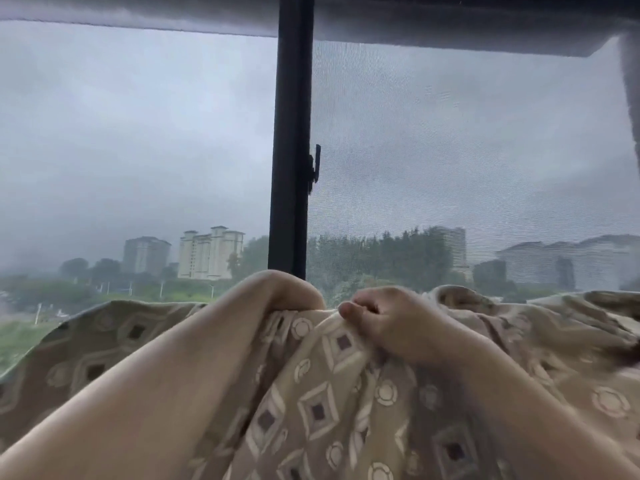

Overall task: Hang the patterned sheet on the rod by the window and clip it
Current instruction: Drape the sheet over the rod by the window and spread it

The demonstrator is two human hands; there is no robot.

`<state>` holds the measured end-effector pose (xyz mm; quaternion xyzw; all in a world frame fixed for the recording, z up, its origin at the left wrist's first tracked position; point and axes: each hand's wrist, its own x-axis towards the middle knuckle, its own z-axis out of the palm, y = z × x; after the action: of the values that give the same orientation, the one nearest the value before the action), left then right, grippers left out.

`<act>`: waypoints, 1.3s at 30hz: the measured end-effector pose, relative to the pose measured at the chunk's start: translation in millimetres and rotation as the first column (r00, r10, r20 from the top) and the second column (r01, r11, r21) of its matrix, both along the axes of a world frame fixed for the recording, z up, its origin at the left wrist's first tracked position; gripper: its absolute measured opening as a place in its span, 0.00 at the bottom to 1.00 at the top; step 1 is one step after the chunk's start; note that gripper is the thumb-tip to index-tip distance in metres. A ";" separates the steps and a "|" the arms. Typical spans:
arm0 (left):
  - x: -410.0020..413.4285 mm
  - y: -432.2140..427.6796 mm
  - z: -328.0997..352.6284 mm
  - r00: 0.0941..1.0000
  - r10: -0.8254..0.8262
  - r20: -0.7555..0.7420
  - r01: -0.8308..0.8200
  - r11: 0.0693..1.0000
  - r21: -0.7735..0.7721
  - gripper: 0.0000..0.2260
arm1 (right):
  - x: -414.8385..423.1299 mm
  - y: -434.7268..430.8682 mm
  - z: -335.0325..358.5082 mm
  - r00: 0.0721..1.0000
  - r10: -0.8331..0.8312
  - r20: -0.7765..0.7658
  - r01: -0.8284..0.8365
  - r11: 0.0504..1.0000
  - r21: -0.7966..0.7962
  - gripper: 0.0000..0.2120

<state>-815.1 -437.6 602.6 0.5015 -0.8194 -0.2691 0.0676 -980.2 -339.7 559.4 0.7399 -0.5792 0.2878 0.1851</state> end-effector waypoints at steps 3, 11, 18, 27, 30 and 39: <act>19.7 -6.9 -2.0 0.974 -0.030 -0.224 -0.030 0.965 -0.261 0.13 | 20.2 -17.2 -4.7 0.984 -0.121 -0.131 0.125 0.992 0.026 0.27; 152.2 -8.3 -36.5 0.938 -0.260 -0.229 0.028 0.715 -0.698 0.02 | 8.4 -27.5 -6.3 0.983 -0.179 -0.032 0.180 0.983 0.030 0.20; 143.9 -34.6 -1.9 0.931 -0.057 -0.360 -0.248 0.624 -0.741 0.11 | 18.4 -24.3 -7.6 0.998 -0.054 -0.016 0.054 0.999 0.003 0.16; 133.2 -87.1 -0.2 0.874 0.250 0.416 -0.144 0.952 -0.269 0.18 | 30.1 -17.7 -11.0 0.998 -0.015 -0.067 0.009 0.997 -0.080 0.13; 134.5 -94.6 1.0 0.882 0.194 0.429 -0.157 0.980 -0.119 0.21 | 29.5 -20.0 -9.8 0.994 0.103 0.038 -0.097 0.985 -0.141 0.08; 131.8 -90.3 1.1 0.897 0.154 0.415 -0.122 0.987 -0.103 0.20 | 45.0 -33.7 9.0 0.914 0.105 0.391 -0.161 0.981 0.112 0.22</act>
<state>-683.3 -528.0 603.6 0.6018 -0.7864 -0.1181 -0.0735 -935.1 -373.4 568.5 0.7185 -0.5713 0.3967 -0.0049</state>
